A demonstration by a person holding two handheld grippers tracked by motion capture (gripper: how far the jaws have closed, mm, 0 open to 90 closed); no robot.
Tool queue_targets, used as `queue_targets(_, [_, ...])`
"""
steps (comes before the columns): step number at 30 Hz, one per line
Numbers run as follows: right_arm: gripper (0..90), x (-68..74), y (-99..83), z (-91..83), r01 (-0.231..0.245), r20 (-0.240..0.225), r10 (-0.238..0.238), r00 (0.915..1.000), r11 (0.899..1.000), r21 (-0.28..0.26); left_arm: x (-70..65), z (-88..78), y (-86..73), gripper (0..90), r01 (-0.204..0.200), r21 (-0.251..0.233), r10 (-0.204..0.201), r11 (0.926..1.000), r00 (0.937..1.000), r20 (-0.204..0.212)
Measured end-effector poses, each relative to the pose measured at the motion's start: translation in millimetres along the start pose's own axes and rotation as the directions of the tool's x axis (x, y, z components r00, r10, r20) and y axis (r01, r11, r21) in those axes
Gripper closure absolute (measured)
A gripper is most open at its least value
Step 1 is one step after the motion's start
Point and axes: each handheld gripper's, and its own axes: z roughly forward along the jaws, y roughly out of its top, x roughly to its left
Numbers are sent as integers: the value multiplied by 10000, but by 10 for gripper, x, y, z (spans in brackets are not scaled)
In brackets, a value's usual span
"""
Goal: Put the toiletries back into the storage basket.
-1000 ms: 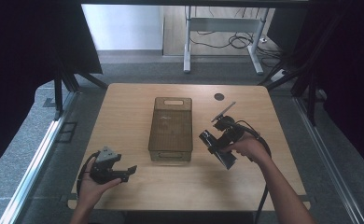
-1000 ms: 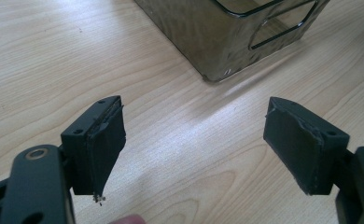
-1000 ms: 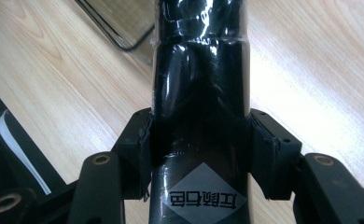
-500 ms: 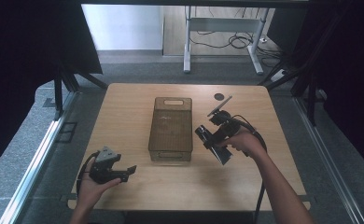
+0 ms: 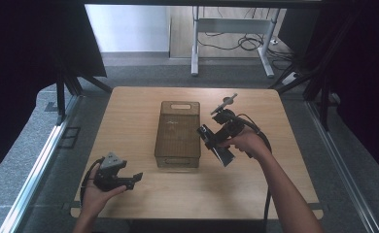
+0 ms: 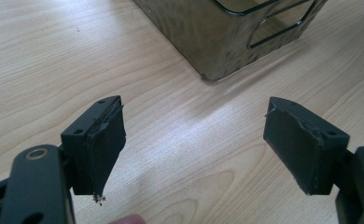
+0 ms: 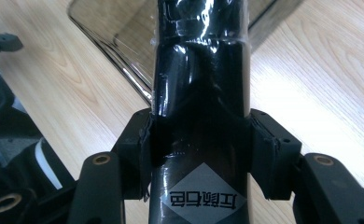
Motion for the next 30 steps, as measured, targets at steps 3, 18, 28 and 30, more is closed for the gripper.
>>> queue_targets(3, [467,23,45,9,-18,-297,15,9996,9999,-122,-3,-4,0,210,17,-10,-17,10000,10000,14])
queue_targets(18, [468,69,226,105,-374,-378,366,9986,9991,-217,-19,20,-1,210,-8,53,8,10000,10000,60])
queue_targets(28, [469,109,430,230,-660,-469,646,9968,9974,-277,-56,89,-2,210,-186,200,182,9996,9997,189])
queue_targets(30, [469,106,463,251,-780,-555,764,9955,9966,-273,-55,89,-2,210,-182,194,178,9996,9997,184])
